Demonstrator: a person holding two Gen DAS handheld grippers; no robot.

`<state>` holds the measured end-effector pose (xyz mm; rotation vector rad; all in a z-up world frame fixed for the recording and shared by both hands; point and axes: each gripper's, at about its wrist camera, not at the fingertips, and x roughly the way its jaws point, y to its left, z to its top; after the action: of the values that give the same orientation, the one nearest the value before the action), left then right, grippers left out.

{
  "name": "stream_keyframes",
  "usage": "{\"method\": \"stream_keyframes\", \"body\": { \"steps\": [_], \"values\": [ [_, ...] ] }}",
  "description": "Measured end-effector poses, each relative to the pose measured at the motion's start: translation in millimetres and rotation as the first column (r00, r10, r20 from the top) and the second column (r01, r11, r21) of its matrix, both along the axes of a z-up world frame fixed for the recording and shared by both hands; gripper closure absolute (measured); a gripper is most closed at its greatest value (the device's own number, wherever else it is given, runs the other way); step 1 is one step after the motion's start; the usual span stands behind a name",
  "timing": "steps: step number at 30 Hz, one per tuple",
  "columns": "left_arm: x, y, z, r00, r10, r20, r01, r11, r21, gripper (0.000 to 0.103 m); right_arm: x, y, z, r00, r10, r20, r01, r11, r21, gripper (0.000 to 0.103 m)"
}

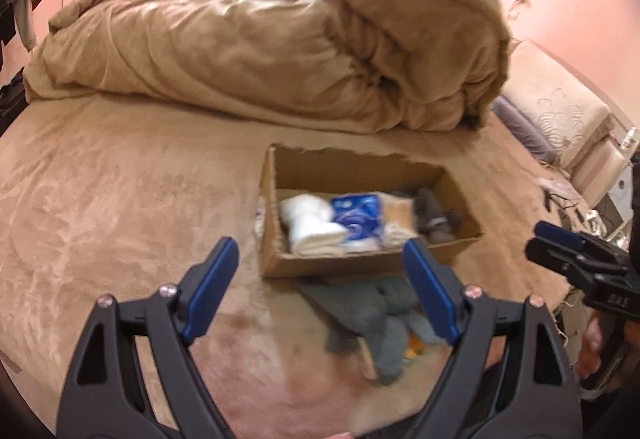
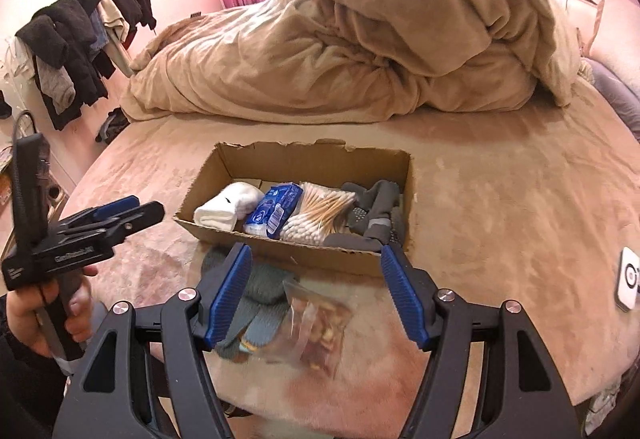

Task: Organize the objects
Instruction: 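Place the white socks in the box with the left gripper while the right places the tissues, then grasp the grey gloves with the left gripper while the right grasps the dried fruit bag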

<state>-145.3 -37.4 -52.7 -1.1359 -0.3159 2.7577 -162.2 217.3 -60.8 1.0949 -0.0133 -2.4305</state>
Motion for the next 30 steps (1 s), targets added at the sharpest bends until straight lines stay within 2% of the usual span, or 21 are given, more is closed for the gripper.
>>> {"method": "stream_keyframes", "body": {
  "steps": [5,8,11,20,30],
  "values": [
    [26.7,12.7,19.3,0.999,-0.046,-0.026,0.046,0.999,0.007,0.018,23.2,8.3,17.1,0.999,-0.009,-0.046,0.009,1.0,0.014,0.033],
    [36.7,21.8,18.0,0.998,-0.063,-0.018,0.063,0.998,0.008,0.018,37.1,9.3,23.2,0.997,-0.008,-0.078,0.011,0.999,0.043,0.033],
    [42.3,31.0,8.3,0.997,-0.077,0.007,0.077,0.997,0.006,0.018,44.1,11.6,21.1,0.997,-0.002,-0.073,0.006,0.999,0.045,0.033],
    [44.3,50.3,-26.0,0.992,-0.114,0.051,0.113,0.993,0.019,0.018,47.0,14.9,-8.6,1.0,-0.003,0.002,0.003,0.999,0.042,0.033],
    [19.0,53.6,-72.3,0.988,-0.115,0.105,0.111,0.993,0.045,0.018,31.9,3.8,-51.1,0.995,0.002,0.102,-0.006,0.999,0.035,0.033]
  ]
}}
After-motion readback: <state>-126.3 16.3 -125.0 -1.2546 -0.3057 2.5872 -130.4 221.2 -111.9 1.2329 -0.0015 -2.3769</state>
